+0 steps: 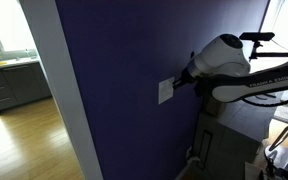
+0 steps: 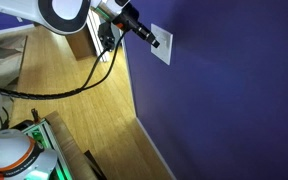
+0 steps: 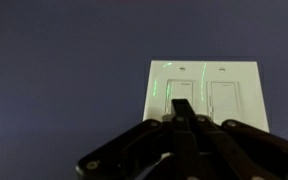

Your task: Flip the left light switch downwards, flip the right light switch upwards

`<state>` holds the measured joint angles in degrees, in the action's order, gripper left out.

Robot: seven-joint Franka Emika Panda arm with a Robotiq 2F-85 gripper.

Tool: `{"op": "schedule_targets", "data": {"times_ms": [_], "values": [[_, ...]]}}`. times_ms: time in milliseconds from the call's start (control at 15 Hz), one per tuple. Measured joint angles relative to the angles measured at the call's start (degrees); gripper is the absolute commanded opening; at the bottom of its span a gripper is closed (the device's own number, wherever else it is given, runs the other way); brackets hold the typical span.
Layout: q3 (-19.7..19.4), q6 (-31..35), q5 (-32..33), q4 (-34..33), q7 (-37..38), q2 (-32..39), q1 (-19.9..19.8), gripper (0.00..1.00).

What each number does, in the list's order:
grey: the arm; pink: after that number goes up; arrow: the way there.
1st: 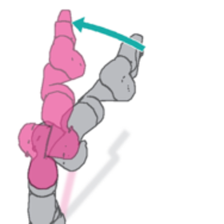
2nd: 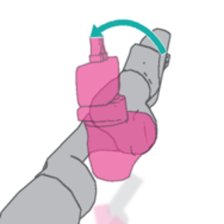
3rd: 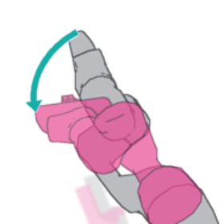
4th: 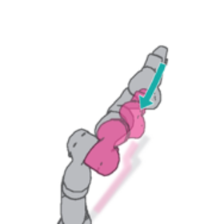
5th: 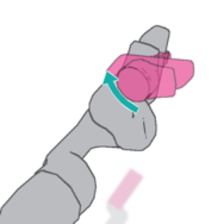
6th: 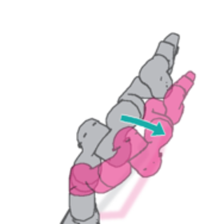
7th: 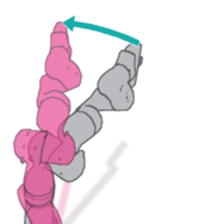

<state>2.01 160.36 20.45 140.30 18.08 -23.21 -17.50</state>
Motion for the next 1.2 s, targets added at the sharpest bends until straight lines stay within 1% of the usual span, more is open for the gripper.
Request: {"op": "schedule_targets", "data": {"times_ms": [467,1200], "values": [[-0.9,1.1,-3.0,-0.9,-3.7,1.6,0.7,0.0],[-1.9,3.7,-5.7,-1.3,-6.4,2.7,2.2,0.0]]}}
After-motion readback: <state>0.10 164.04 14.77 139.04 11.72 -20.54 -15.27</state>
